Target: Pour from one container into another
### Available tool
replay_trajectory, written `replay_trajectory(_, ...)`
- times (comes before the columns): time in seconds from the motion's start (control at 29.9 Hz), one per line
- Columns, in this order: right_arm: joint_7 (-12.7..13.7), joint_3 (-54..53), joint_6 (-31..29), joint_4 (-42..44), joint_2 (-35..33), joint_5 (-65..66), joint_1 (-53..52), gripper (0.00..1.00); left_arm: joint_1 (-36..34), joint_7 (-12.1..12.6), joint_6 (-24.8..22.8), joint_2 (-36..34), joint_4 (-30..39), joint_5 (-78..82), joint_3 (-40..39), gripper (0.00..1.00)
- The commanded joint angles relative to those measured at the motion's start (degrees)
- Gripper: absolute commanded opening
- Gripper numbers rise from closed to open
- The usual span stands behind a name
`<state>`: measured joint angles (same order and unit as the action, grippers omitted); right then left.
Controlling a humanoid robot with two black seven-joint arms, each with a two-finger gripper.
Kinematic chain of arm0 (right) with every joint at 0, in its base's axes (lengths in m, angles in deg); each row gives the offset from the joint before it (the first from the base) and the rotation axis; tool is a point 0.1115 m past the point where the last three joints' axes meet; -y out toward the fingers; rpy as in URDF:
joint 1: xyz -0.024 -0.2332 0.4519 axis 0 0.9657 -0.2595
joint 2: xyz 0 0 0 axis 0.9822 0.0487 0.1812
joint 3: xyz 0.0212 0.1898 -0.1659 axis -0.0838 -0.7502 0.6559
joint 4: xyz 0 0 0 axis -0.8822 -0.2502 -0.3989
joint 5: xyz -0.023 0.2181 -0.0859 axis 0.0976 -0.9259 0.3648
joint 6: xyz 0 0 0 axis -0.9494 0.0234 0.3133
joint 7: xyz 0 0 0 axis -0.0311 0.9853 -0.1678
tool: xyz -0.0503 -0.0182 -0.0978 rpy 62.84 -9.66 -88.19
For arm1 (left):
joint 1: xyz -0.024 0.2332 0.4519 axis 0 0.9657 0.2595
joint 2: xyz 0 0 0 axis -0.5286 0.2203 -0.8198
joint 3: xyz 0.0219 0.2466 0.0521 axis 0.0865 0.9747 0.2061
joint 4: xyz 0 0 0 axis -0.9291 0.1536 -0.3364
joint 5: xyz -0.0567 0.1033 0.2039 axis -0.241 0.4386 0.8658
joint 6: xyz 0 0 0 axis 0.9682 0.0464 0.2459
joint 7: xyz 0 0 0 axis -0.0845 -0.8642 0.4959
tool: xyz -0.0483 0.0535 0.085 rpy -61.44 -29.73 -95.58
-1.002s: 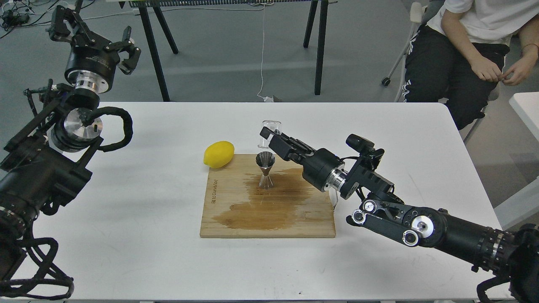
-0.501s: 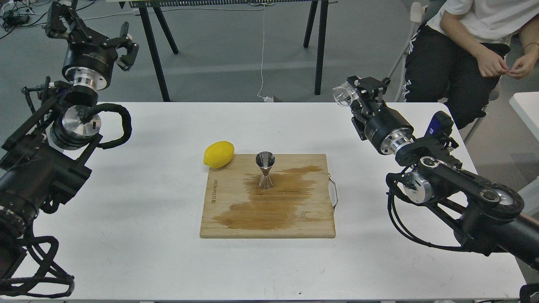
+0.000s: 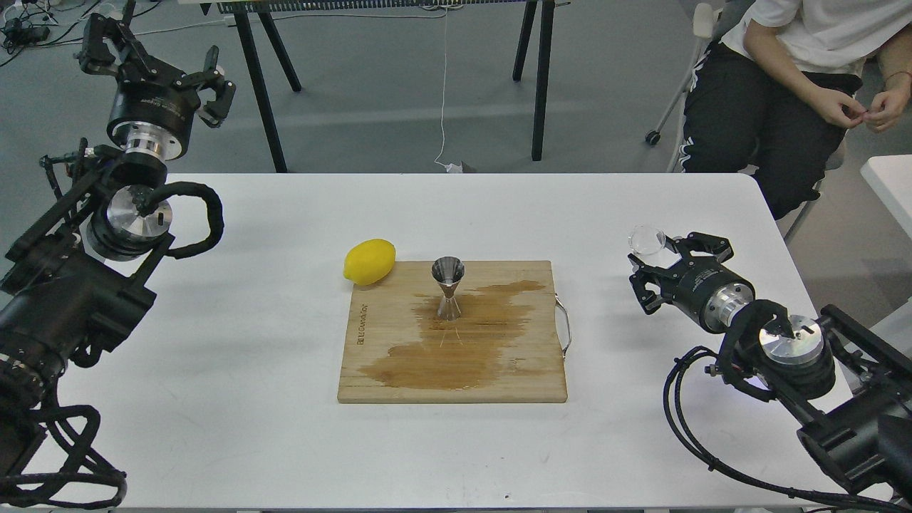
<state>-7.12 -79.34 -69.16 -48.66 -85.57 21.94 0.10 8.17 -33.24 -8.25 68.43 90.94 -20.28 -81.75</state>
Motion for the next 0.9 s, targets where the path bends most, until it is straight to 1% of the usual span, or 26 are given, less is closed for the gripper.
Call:
replay_trajectory(0.0, 0.16, -4.40, -0.25, 2.85, 5.56, -1.34, 2.36, 0.37, 0.00, 0.03, 0.00, 0.25, -0.01, 0.00, 0.03, 1.00)
replay_trajectory(0.07, 0.33, -5.81, -0.08, 4.95, 7.50, -1.34, 2.80, 0.37, 0.09, 0.03, 0.00, 0.25, -0.01, 0.00, 0.03, 1.00)
replay_trajectory(0.2, 0.95, -6.26, -0.25, 9.70, 8.74, -1.43, 2.89, 0.38, 0.18, 0.03, 0.00, 0.17, -0.01, 0.00, 0.03, 1.00)
replay_trajectory(0.3, 2.00, -7.05, -0.17, 10.15, 8.74, -1.43, 2.89, 0.40, 0.27, -0.05, 0.00, 0.08, -0.01, 0.00, 0.03, 1.00)
replay_trajectory(0.43, 2.09, -7.22, -0.17, 10.15, 8.74, -1.43, 2.98, 0.43, 0.35, -0.05, 0.00, 0.17, -0.01, 0.09, 0.03, 1.00)
replay_trajectory(0.5, 2.09, -7.31, -0.17, 9.98, 8.65, -1.43, 2.98, 0.46, 0.35, -0.05, 0.00, 0.25, -0.01, 0.00, 0.03, 1.00)
replay_trajectory(0.63, 2.09, -7.22, -0.17, 10.15, 8.56, -1.34, 2.98, 0.57, 0.27, -0.05, 0.00, 0.17, -0.01, 0.00, 0.03, 1.00)
replay_trajectory(0.87, 2.09, -7.22, -0.25, 10.24, 8.56, -1.34, 3.50, 0.69, 0.44, -0.05, 0.00, -0.10, 0.08, 0.00, 0.03, 1.00)
